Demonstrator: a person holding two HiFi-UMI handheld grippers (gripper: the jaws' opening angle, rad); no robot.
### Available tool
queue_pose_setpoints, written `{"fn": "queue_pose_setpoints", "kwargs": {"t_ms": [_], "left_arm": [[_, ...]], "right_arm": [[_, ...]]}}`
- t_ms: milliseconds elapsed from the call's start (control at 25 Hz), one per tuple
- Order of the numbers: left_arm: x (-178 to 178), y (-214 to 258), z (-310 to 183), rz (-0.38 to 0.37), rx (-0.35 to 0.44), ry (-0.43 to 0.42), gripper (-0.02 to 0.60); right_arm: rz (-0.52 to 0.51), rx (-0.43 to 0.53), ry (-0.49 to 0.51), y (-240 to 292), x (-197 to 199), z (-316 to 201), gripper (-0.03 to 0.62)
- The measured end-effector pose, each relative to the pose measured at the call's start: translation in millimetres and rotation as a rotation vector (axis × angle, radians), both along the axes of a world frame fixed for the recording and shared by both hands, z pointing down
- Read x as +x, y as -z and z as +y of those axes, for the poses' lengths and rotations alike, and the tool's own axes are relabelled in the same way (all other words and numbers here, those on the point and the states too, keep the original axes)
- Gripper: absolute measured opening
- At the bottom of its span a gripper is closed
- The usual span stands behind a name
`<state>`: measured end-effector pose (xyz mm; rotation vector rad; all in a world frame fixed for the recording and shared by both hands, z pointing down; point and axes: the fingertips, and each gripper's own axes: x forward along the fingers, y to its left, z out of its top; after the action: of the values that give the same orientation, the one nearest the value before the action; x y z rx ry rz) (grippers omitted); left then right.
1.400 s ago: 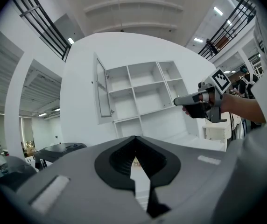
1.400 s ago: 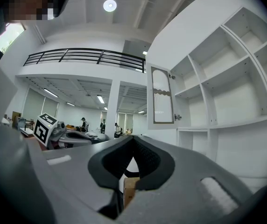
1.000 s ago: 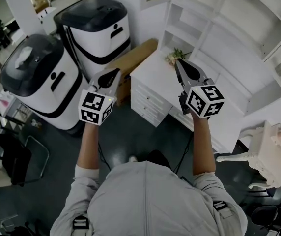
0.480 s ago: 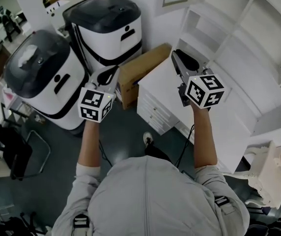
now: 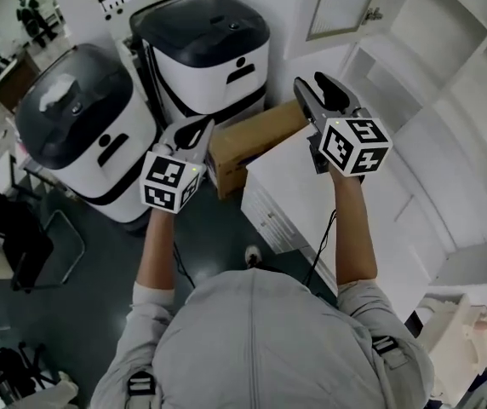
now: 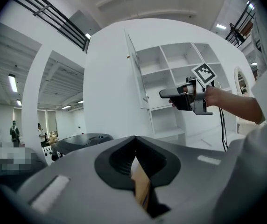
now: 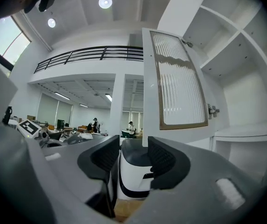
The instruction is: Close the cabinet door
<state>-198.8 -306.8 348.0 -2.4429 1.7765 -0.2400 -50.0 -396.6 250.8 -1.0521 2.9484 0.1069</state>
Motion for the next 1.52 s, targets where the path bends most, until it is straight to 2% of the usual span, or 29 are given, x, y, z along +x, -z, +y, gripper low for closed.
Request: {"fn": "queue_pose_setpoints", "kwargs": {"t_ms": [360,640,840,880,1080,1200,1520], "left_arm": [[-29.0,-10.8,-7.5,0.025,-0.029,0.105,0.017],[-47.1,-13.7,-7.6,0.031,-0.043,0.154,0.018],[-47.8,-14.3,-10.5,0.024,-0.050,0.142,0.018],[-48.3,-14.4,-10.9,0.023,-0.052,0.139,0.018],[-44.4,-15.1,-13.1,0.024,-0.059,0.117,0.018],[-39.0,-15.4,-13.8,0.020,-0.066,0.093,0.018],[-23.8,-14.8,-9.6,0.009,-0.075,0.037,0.018]], "right_arm": [[0.028,0.006,0.002,-0.3,-29.8,-45.5,0.261],[0.053,0.044,-0.065,3.0,-43.4,-69.0,0.302],[0.101,0.084,-0.194,1.1,-37.8,-87.2,0.306],[0.105,0.084,-0.204,0.5,-37.1,-89.3,0.324],[0.087,0.064,-0.196,0.4,-34.4,-88.0,0.325],[0.081,0.059,-0.182,1.6,-31.1,-83.1,0.302],[0.052,0.038,-0.200,3.7,-2.0,-68.6,0.302]]}}
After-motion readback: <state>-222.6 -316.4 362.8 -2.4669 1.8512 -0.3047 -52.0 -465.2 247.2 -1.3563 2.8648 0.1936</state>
